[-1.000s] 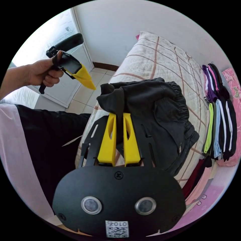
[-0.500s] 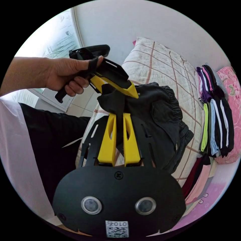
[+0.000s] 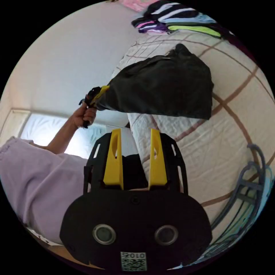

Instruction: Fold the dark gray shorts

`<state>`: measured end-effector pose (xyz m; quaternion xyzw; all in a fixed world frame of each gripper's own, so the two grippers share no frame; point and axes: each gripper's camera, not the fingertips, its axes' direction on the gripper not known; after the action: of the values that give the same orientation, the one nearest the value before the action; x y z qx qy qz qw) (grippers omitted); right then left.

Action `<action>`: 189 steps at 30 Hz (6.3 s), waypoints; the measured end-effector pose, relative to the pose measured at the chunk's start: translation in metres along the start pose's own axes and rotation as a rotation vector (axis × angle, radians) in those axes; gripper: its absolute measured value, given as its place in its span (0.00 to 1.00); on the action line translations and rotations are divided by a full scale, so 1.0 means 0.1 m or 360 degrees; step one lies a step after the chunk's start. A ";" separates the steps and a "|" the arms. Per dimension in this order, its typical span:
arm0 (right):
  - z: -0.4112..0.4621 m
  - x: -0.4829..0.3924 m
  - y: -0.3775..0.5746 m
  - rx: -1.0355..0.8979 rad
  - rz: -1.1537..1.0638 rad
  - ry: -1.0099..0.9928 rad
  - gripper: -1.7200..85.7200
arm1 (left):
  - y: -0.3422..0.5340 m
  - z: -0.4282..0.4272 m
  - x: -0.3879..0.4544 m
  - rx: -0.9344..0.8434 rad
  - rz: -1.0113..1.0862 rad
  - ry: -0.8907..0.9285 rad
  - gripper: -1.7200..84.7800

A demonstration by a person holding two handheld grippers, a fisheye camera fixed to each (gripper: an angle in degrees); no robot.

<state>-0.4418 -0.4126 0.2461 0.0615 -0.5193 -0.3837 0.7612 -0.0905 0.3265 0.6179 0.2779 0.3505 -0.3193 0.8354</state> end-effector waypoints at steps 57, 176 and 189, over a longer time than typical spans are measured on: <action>-3.39 0.67 0.81 0.0733 0.0491 -0.0391 0.08 | -3.32 2.40 3.36 -0.0771 0.0889 -0.0436 0.11; -5.50 -0.34 -0.96 0.1096 0.0569 0.1078 0.08 | -3.44 3.45 6.02 -0.0379 0.1931 -0.0949 0.03; -3.10 -3.89 0.42 0.1115 -0.0177 0.1581 0.05 | -1.40 1.53 6.92 0.0142 0.2413 -0.1094 0.02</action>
<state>-0.2246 -0.2259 -0.1624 0.5068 -0.1934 -0.1548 0.8257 0.2509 -0.1031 0.1474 0.3584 -0.2192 0.2490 0.8727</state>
